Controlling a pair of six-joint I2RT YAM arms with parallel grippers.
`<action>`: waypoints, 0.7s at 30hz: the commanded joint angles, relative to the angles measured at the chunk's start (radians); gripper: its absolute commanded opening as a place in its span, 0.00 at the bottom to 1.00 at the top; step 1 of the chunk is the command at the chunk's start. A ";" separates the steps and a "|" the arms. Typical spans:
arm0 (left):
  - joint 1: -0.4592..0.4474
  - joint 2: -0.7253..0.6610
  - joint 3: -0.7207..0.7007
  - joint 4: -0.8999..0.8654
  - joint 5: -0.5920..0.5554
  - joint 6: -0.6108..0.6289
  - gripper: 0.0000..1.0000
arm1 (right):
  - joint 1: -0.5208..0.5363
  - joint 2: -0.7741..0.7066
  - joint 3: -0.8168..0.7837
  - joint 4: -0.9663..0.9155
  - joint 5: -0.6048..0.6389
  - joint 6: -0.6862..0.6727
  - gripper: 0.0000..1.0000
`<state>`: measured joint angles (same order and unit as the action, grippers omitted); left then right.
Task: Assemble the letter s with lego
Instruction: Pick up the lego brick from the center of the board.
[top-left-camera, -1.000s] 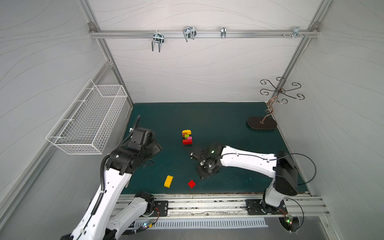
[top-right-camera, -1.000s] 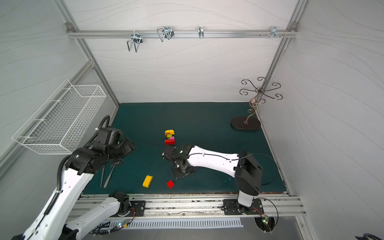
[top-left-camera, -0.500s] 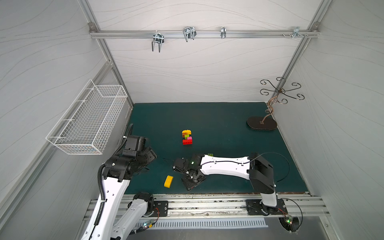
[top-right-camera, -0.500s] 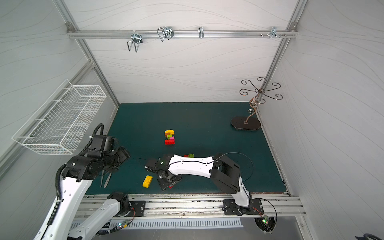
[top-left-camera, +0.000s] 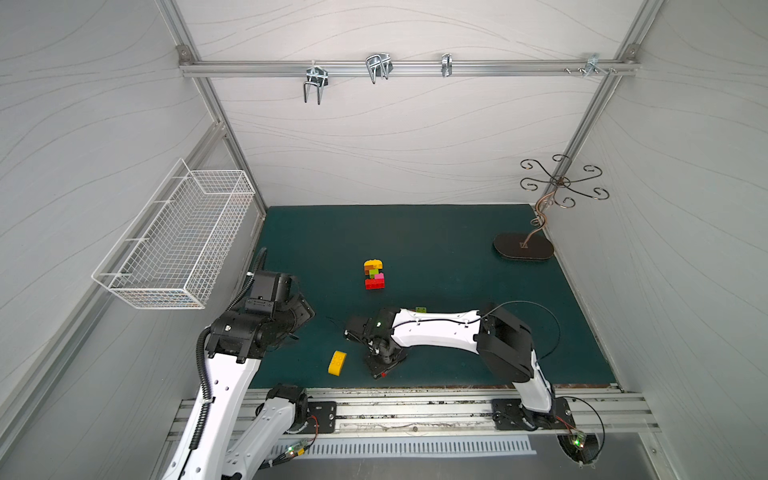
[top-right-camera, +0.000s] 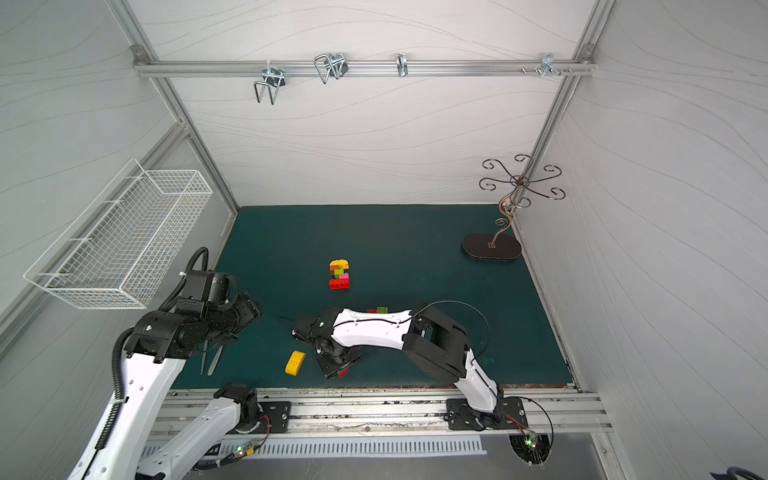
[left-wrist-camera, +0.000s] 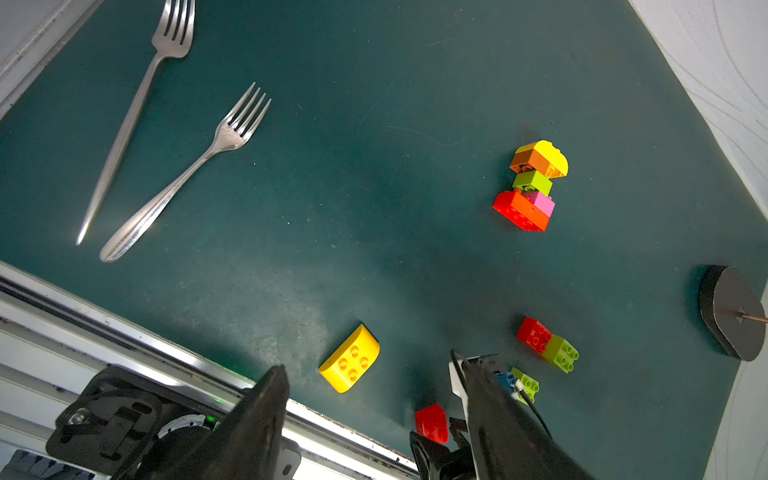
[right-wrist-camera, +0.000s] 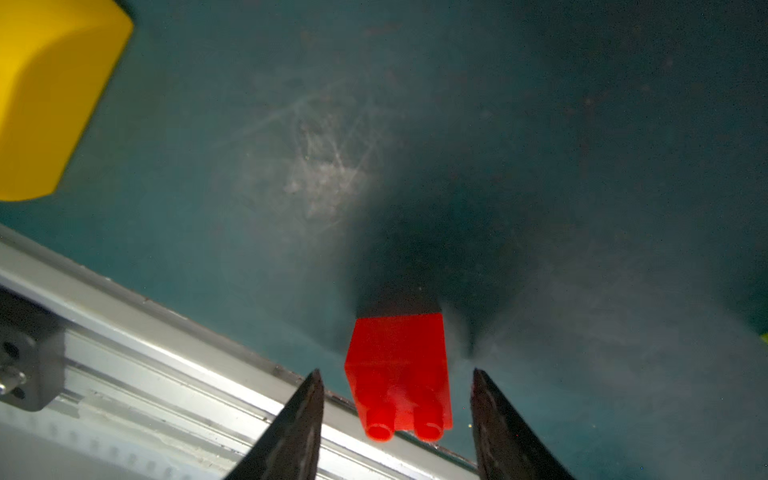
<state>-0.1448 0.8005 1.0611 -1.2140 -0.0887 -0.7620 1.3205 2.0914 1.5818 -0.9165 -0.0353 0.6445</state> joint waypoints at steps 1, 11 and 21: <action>0.005 0.000 0.003 0.013 0.006 0.009 0.71 | -0.007 0.019 0.003 0.007 -0.005 -0.014 0.52; 0.004 -0.007 -0.004 0.013 0.007 0.010 0.71 | -0.007 0.013 0.018 -0.008 0.023 -0.013 0.31; 0.004 0.001 -0.041 0.048 0.038 0.001 0.71 | -0.176 -0.248 -0.080 -0.125 0.124 0.101 0.18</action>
<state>-0.1444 0.8001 1.0355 -1.1988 -0.0677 -0.7624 1.2137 1.9289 1.5188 -0.9600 0.0380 0.6971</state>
